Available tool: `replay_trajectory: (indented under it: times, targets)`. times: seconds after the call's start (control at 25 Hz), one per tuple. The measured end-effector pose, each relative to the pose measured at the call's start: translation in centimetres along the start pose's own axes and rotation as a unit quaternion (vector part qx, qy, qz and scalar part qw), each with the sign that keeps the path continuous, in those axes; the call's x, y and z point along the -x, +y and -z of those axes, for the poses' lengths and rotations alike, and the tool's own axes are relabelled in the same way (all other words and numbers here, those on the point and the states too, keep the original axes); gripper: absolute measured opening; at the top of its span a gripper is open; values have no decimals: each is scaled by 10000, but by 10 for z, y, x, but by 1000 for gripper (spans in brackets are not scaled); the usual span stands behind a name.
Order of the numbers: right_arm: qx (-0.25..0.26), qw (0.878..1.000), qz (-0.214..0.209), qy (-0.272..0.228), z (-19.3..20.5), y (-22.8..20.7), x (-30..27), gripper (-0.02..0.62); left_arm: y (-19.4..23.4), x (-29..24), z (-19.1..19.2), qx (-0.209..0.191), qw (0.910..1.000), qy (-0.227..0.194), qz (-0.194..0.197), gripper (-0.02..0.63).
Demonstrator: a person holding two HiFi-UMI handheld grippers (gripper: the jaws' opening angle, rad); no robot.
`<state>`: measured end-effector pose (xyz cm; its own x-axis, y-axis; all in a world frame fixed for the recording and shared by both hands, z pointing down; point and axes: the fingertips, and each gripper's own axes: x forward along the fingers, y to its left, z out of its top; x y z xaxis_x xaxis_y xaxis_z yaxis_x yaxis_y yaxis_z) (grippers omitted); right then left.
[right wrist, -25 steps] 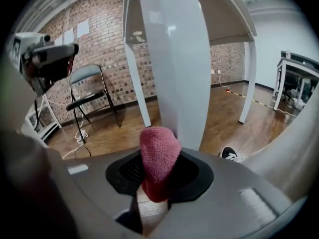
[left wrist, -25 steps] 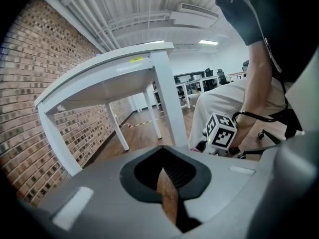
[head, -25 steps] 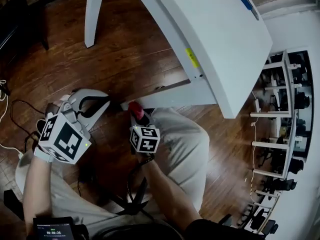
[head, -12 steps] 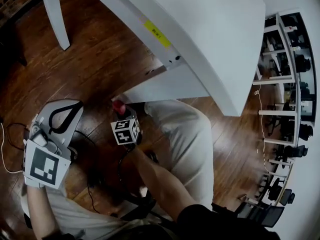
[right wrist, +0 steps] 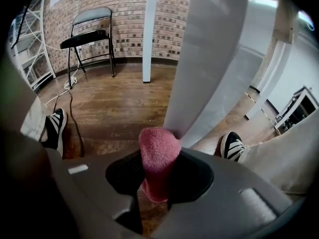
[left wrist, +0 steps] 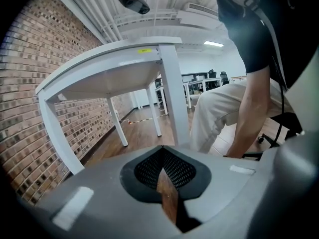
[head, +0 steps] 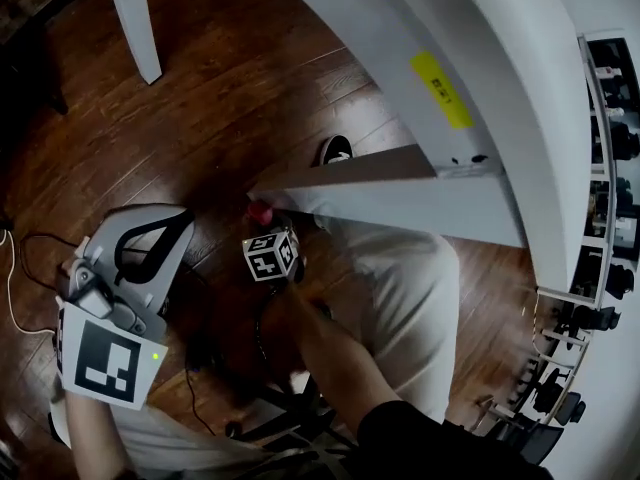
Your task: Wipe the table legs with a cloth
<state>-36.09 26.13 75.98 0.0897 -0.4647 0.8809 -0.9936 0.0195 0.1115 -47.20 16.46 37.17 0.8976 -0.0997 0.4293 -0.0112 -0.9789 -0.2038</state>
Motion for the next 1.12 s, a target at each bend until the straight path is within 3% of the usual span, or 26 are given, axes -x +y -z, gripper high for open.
replay_trajectory:
  times: [0.44, 0.84, 0.96, 1.12]
  targets:
    - [49, 9994, -30, 343, 23, 0, -35, 106, 14, 3, 17, 245, 9993, 226, -153, 2]
    - [-875, 9946, -18, 556, 29, 7, -60, 106, 10, 1, 32, 87, 9985, 544, -46, 2]
    - [-711, 9954, -165, 621, 28, 9, -58, 106, 10, -2, 38, 123, 9979, 633, -68, 2]
    - [46, 9946, -404, 952, 41, 3, -48, 106, 7, -11, 37, 123, 9973, 721, -97, 2]
